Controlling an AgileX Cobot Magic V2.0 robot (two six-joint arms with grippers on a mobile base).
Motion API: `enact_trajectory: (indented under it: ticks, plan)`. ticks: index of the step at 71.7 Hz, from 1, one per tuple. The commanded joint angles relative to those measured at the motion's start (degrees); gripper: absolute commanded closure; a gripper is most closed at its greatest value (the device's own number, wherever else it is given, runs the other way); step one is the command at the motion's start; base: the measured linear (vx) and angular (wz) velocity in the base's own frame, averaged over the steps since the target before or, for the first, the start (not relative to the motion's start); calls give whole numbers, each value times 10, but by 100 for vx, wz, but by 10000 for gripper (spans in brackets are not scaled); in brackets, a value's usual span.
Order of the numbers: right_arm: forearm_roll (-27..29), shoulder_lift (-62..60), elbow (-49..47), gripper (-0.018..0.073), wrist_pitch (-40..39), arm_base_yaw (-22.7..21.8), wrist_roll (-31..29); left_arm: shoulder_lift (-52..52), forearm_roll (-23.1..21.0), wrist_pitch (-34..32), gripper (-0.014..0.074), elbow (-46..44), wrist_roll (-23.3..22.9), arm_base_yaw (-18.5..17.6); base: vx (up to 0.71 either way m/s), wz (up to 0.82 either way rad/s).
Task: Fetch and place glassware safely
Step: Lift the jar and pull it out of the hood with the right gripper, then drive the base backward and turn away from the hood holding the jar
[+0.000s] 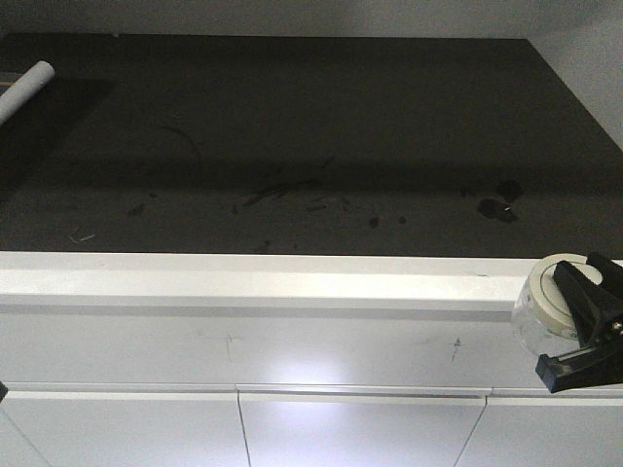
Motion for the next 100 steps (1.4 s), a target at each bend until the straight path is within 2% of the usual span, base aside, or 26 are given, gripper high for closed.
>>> enact_trajectory:
  ticks: [1, 59, 100]
  plan:
    - [-1, -5, -16, 563, -58, -1, -1, 1, -14, -29, 603, -15, -6, -3, 0, 0]
    - [-1, -5, -16, 563, -58, -1, -1, 1, -14, -29, 603, -15, -6, -3, -1, 2]
    - [-1, -5, -16, 563, -58, -1, -1, 1, -14, -29, 603, -15, -6, -3, -14, 26]
